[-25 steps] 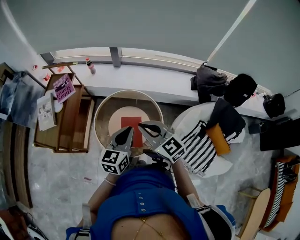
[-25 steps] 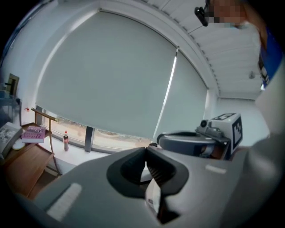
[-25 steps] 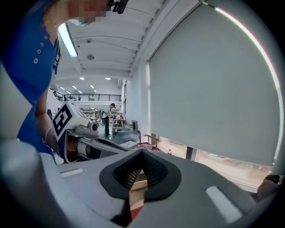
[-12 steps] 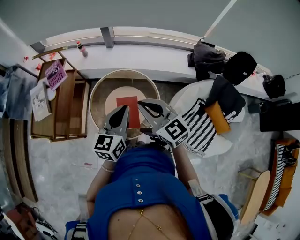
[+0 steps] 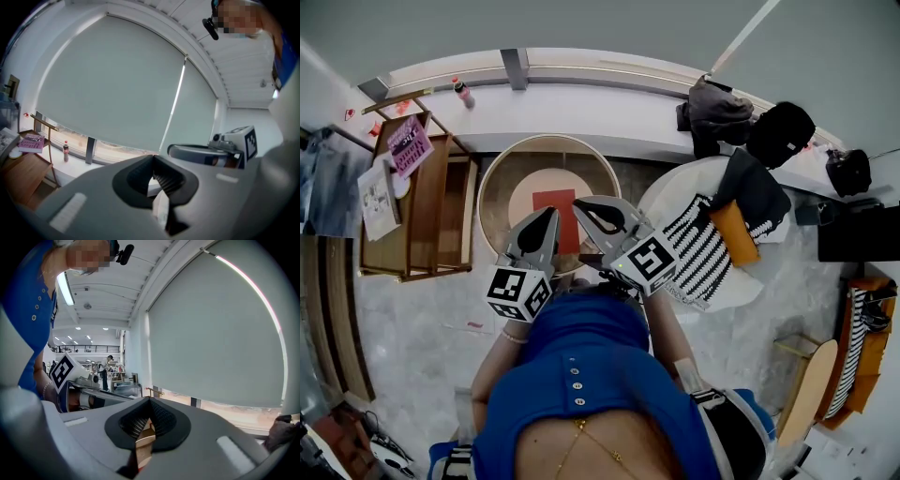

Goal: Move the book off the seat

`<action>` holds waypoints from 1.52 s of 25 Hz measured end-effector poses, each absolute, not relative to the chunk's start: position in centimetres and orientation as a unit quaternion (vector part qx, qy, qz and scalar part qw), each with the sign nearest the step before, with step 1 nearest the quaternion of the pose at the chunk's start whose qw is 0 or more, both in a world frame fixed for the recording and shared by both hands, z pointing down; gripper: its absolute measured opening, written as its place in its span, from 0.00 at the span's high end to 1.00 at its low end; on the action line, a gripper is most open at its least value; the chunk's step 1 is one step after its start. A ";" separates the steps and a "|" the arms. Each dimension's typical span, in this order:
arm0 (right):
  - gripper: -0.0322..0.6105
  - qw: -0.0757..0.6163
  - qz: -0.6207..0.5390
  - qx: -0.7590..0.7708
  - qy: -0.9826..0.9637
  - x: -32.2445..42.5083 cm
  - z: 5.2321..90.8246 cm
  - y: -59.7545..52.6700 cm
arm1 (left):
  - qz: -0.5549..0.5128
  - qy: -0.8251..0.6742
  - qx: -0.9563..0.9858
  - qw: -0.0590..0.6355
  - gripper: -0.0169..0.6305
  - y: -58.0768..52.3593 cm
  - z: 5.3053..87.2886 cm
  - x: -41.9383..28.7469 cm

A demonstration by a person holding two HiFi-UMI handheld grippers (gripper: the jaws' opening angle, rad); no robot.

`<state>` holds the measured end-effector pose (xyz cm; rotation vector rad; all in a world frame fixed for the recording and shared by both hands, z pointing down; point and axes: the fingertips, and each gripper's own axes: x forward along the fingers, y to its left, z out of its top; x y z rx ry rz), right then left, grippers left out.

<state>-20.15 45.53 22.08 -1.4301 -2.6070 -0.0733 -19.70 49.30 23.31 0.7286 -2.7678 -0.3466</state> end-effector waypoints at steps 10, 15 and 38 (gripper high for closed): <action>0.95 0.085 -0.020 -0.483 -0.871 -20.8 21.9 46.4 | -0.127 -0.951 0.246 0.136 0.97 50.1 23.6 -20.6; 0.95 0.085 -0.020 -0.481 -0.873 -21.2 21.6 46.4 | -0.129 -0.951 0.247 0.135 0.97 50.2 23.5 -21.0; 0.95 0.098 -0.014 -0.489 -0.866 -22.4 22.3 46.8 | -0.131 -0.947 0.253 0.148 0.97 49.9 24.2 -22.5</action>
